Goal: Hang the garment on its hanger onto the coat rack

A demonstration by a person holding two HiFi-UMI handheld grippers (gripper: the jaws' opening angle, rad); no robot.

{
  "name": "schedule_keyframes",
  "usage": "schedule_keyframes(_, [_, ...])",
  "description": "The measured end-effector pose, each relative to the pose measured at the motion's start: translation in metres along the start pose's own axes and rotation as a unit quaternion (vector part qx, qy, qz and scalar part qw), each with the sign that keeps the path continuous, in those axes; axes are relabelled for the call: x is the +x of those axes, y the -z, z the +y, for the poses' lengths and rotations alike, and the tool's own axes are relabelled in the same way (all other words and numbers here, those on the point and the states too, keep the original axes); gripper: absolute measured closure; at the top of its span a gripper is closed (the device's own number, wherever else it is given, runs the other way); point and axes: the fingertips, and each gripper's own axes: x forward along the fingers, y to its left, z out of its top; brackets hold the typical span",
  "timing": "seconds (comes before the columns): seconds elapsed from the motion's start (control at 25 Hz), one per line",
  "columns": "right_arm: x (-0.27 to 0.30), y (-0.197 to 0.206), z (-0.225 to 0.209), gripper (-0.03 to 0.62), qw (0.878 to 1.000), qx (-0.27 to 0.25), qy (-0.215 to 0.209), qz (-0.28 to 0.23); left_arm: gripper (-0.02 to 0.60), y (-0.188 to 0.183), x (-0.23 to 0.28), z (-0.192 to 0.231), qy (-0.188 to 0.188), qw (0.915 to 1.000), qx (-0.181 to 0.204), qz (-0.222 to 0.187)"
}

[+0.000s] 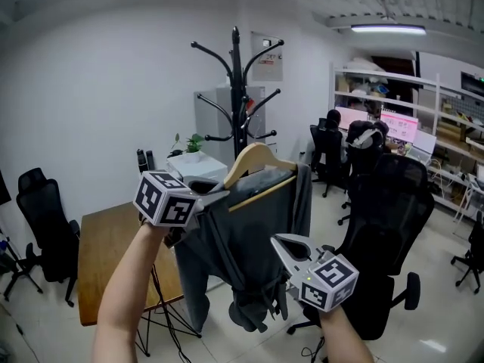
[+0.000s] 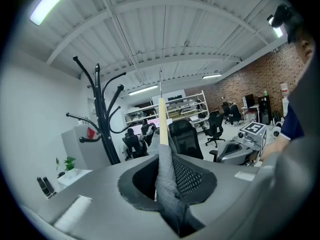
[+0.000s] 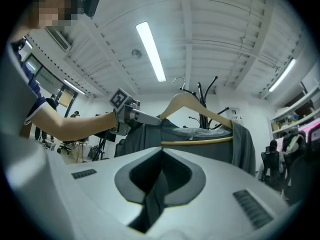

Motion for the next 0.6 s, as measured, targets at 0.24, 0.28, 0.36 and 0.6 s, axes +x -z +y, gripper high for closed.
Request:
schedule_keyframes(0.24, [0.042, -0.021, -0.041, 0.594, 0.999, -0.031, -0.016, -0.02, 0.508, -0.041, 0.027, 0.049, 0.0, 0.9996, 0.019, -0.019])
schedule_keyframes(0.28, [0.048, -0.025, -0.048, 0.594, 0.999, -0.035, -0.02, -0.023, 0.508, -0.046, 0.031, 0.057, 0.001, 0.9996, 0.017, -0.022])
schedule_keyframes(0.36, [0.059, -0.032, -0.061, 0.594, 0.998, -0.04, -0.03, -0.032, 0.508, -0.052, 0.036, 0.074, -0.003, 0.9996, 0.013, -0.026])
schedule_keyframes(0.6, [0.077, -0.031, -0.085, 0.594, 0.997, -0.049, -0.047, -0.038, 0.508, -0.048, 0.054, 0.102, -0.007, 0.9996, 0.009, -0.026])
